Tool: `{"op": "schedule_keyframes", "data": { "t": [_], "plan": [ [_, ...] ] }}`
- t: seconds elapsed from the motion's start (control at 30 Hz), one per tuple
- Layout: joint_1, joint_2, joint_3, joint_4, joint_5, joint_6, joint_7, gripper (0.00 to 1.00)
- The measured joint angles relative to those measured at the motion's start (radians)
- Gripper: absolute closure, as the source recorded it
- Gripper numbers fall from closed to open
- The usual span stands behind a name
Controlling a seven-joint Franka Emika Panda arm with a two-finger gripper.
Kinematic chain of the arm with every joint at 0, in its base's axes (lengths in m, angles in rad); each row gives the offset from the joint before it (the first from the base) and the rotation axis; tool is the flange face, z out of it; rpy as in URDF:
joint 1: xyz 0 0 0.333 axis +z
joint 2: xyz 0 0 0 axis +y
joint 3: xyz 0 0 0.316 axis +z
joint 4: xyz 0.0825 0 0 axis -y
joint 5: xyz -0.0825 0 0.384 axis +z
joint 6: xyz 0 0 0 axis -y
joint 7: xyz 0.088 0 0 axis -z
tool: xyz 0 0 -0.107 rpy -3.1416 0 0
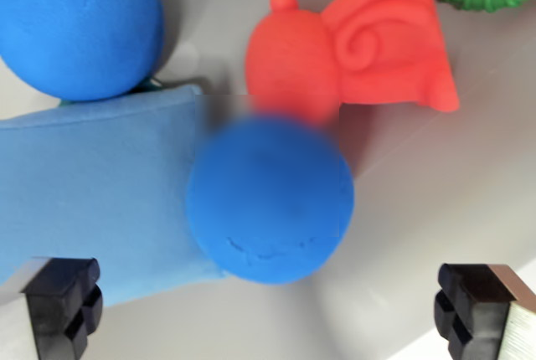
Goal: Pick an object from the bin
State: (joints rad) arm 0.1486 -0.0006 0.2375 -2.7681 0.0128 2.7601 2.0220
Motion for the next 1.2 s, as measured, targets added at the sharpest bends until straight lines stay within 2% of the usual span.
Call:
{"op": "schedule_keyframes", "data": {
  "t": [0.2, 0.4, 0.6, 0.8, 0.83, 1.2],
  "plan": [
    [0.000, 0.064, -0.010, 0.001, -0.045, 0.061, 0.033, 0.00],
    [0.003, 0.121, -0.027, 0.006, -0.093, 0.112, 0.067, 0.00],
    [0.011, 0.156, -0.043, 0.010, -0.124, 0.142, 0.090, 0.00],
    [0.017, 0.171, -0.052, 0.014, -0.136, 0.154, 0.100, 0.00],
    [0.018, 0.172, -0.052, 0.014, -0.137, 0.155, 0.100, 1.00],
    [0.018, 0.173, -0.053, 0.014, -0.137, 0.156, 0.101, 1.00]
  ]
}}
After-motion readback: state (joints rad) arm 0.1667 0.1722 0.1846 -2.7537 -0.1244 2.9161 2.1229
